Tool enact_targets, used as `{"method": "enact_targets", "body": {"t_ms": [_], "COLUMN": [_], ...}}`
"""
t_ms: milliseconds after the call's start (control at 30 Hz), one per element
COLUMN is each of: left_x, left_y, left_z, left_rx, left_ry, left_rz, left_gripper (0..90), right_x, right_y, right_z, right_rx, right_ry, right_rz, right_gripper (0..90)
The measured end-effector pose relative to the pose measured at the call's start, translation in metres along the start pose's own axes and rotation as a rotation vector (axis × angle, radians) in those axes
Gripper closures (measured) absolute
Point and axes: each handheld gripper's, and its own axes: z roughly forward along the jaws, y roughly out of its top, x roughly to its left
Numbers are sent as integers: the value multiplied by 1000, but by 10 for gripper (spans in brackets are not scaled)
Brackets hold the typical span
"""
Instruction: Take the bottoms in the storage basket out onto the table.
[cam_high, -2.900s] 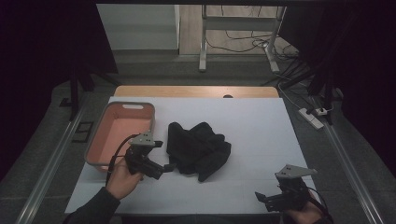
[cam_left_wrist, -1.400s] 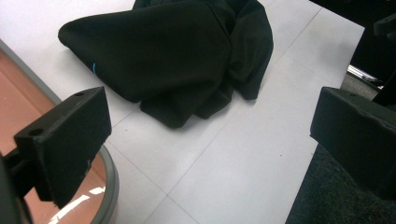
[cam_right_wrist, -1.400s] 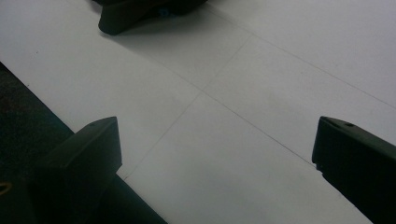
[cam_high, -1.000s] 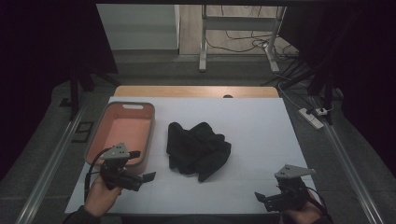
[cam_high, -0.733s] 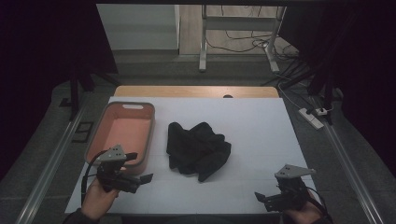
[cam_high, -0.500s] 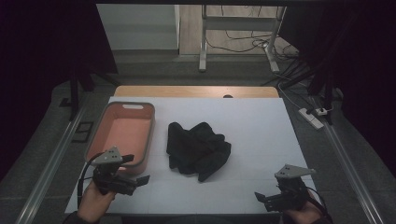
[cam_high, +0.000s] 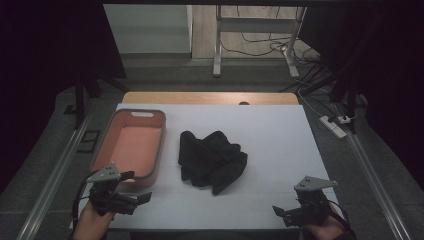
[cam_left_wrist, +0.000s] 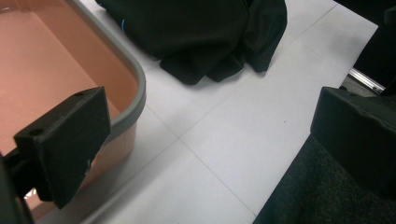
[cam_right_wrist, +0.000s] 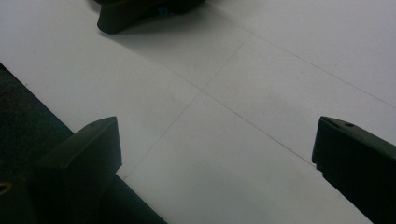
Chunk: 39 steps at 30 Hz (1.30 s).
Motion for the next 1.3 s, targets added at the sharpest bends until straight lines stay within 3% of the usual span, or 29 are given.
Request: {"method": "enact_targets", "body": {"t_ms": [667,967,1300], "left_x": [3,5,1], "left_y": [-21,-30,-34], "left_z": [-17,-29,-36], "left_rx": [13,-17,-4], "left_ry": [41,53,96], "left_rz": [-35,-56,-53], "left_gripper": [0,0,0], "right_x": [0,0,0], "right_y": [0,0,0], "right_z": [0,0,0], "right_rx": [3,7,9], "right_ry": [-2,-4,-5], "right_rz": [4,6,6], "right_gripper": [13,13,13]}}
